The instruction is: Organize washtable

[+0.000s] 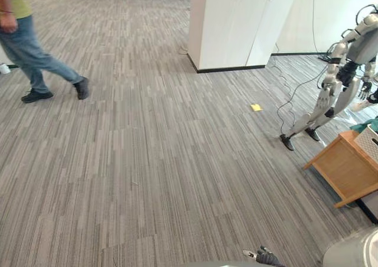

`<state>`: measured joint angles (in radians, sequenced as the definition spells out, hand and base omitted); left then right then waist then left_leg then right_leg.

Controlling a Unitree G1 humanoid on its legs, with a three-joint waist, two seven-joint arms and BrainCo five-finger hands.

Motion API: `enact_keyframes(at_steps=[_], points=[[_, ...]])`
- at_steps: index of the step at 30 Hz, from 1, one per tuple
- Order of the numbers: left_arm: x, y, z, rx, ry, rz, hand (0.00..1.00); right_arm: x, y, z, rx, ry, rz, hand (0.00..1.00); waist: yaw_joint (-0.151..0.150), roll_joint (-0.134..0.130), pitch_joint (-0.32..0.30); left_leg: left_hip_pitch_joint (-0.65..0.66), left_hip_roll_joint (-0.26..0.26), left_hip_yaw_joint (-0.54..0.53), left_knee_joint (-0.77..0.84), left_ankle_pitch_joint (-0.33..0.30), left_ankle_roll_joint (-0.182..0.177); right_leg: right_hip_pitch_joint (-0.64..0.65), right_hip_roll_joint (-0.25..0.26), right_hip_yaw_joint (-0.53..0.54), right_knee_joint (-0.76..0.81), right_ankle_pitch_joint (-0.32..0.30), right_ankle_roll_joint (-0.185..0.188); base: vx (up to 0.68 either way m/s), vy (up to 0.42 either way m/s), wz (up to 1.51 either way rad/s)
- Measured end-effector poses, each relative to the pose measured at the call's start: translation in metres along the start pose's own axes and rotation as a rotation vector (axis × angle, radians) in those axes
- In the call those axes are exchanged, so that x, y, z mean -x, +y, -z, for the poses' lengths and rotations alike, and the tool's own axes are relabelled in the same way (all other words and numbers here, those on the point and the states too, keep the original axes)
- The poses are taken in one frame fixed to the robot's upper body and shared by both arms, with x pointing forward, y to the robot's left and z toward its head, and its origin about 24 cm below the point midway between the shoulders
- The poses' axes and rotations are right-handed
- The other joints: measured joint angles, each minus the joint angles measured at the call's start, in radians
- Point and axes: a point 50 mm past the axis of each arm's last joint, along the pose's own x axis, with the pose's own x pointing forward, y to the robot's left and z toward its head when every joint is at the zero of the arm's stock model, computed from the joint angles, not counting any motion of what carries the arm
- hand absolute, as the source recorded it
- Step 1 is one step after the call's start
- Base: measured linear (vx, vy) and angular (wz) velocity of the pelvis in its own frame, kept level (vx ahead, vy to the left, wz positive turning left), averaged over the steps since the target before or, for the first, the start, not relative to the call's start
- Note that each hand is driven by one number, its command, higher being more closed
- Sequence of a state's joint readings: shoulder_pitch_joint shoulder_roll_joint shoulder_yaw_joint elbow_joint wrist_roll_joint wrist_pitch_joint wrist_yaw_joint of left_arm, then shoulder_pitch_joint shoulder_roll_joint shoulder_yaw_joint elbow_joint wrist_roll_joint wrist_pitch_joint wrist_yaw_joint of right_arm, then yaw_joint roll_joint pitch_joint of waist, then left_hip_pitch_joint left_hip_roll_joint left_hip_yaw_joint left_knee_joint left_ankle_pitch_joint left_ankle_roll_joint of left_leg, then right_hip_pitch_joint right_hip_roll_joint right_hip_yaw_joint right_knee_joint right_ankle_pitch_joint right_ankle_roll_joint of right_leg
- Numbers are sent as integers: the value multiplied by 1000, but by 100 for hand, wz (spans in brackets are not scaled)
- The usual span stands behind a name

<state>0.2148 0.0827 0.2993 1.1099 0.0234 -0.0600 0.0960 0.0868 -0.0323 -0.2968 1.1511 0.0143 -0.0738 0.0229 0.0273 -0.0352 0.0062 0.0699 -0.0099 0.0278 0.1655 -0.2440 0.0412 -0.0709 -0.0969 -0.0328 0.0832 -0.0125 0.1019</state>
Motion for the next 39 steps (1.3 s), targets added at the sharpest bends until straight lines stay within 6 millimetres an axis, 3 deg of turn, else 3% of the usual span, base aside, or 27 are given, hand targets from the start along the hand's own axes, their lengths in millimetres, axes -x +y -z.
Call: enact_keyframes(at_steps=[2, 8, 10, 14, 15, 17, 19, 20, 22, 23, 25, 26, 27, 29, 30, 32, 34, 35, 37, 39], points=[[0, 2, 2, 14, 3, -14, 0, 0, 1, -2, -4, -12, -6, 0, -14, 0, 0, 1, 9, 1, -14, 4, -7, -10, 11, 6, 0, 2, 3, 77, -49, -7], [0, 3, 1, 77, -4, -47, 0, 0, -1, -4, -25, -25, -6, 0, -17, 7, -1, -7, 26, -26, -47, 14, -23, -11, 27, -28, 4, -9, -8, 81, -45, 12], [0, 0, -1, 86, -8, -43, 0, -1, -1, -6, -43, -36, -5, 0, -17, 14, 16, -5, 24, -52, -46, 15, -23, -25, 14, -51, 78, -56, -12, 43, -34, 49], [-1, 4, -4, 98, -15, -56, 0, 0, 1, -4, -47, -33, -9, 0, -16, -21, 28, 9, -21, -161, -33, 15, -28, -62, -59, -82, 303, -214, -13, 41, -53, 80], [-1, 5, -4, 110, -13, -61, 0, 0, 1, -4, -47, -33, -10, 0, -16, -22, 28, 1, -23, -177, -22, 10, -36, -60, -64, -85, 318, -230, -14, 51, -102, 100], [0, 11, 2, 176, 3, -94, 0, 0, 2, -4, -30, -35, -16, 0, -10, -32, 31, -77, -26, -223, 126, -21, -89, -44, -64, -119, 311, -263, -15, 63, -111, 98], [0, 14, -1, 216, -11, -115, 0, -1, 4, -7, -29, -46, -21, 0, -6, -40, 63, -211, -26, -188, 377, -11, -110, 1, -64, -165, 268, -263, -23, 44, -128, 79], [1, 14, 1, 222, -6, -126, 0, 0, 6, -9, -35, -56, -25, 0, 18, -53, 103, -278, -15, -140, 495, -5, -137, 52, -66, -196, 242, -259, -32, 24, -155, 67], [3, 9, 8, 222, 14, -116, 0, -1, -2, -11, -16, -61, -10, 0, 41, -43, 120, -351, 7, -97, 486, -8, -134, 93, -51, -247, 195, -258, -33, 30, -121, 67], [4, 5, 14, 220, 29, -104, 0, -1, -6, -12, -4, -61, -2, 0, 49, -13, 129, -391, 6, -100, 407, -5, -138, 110, -39, -269, 156, -256, -27, 57, -56, 60], [6, 3, 18, 228, 40, -101, 0, -2, -4, -19, 22, -73, -13, 0, 71, -12, 129, -455, -17, -109, 237, 27, -135, 124, -34, -276, 98, -251, -21, 192, 62, 34], [5, 2, 17, 231, 37, -99, 0, -3, -2, -21, 27, -78, -16, 0, 80, -9, 131, -468, -25, -111, 182, 90, -124, 130, -36, -272, 78, -249, -19, 392, 150, 2], [7, 4, 21, 240, 47, -109, 0, -3, 1, -20, 35, -77, -27, 0, 121, -19, 131, -472, -32, -83, 103, 251, -106, 163, -46, -249, 21, -251, -1, 324, 129, -7], [8, 5, 24, 251, 55, -114, 0, -3, 8, -18, 25, -70, -40, 0, 134, -31, 128, -475, -58, -47, 146, 210, -45, 174, -78, -237, 15, -262, 23, 362, 125, -10], [8, 1, 27, 277, 66, -111, 0, -3, 15, -19, 13, -72, -56, 0, 148, -37, 129, -481, -65, -18, 213, 162, 4, 175, -96, -188, 50, -241, 46, 485, 195, -24], [9, 4, 30, 305, 75, -126, 0, -1, 16, -13, -2, -69, -54, 0, 139, -36, 127, -451, -84, 0, 315, 96, 47, 168, -124, -103, 205, -224, 62, 570, 282, -17], [8, 6, 28, 285, 68, -125, 0, -1, 10, -11, -7, -65, -34, 0, 127, -31, 123, -364, -94, -2, 301, 18, 73, 73, -131, -29, 512, -174, 20, 444, 249, -1], [7, 10, 25, 261, 58, -128, 0, 0, 11, -9, -12, -57, -36, 0, 107, -42, 127, -297, -111, -12, 275, -10, 81, -7, -134, 9, 715, -129, -10, 454, 218, 13], [5, 18, 17, 212, 40, -131, 0, 0, 12, -10, -19, -66, -40, 0, 89, -43, 125, -181, -113, -36, 211, -33, 86, -83, -85, 17, 861, -170, -20, 449, 171, 6], [2, 18, 5, 170, 7, -118, 0, 0, 13, -12, -22, -77, -41, 0, 71, -40, 124, -65, -94, -58, 136, -46, 84, -126, -20, -35, 836, -248, -51, 363, 90, 17]])
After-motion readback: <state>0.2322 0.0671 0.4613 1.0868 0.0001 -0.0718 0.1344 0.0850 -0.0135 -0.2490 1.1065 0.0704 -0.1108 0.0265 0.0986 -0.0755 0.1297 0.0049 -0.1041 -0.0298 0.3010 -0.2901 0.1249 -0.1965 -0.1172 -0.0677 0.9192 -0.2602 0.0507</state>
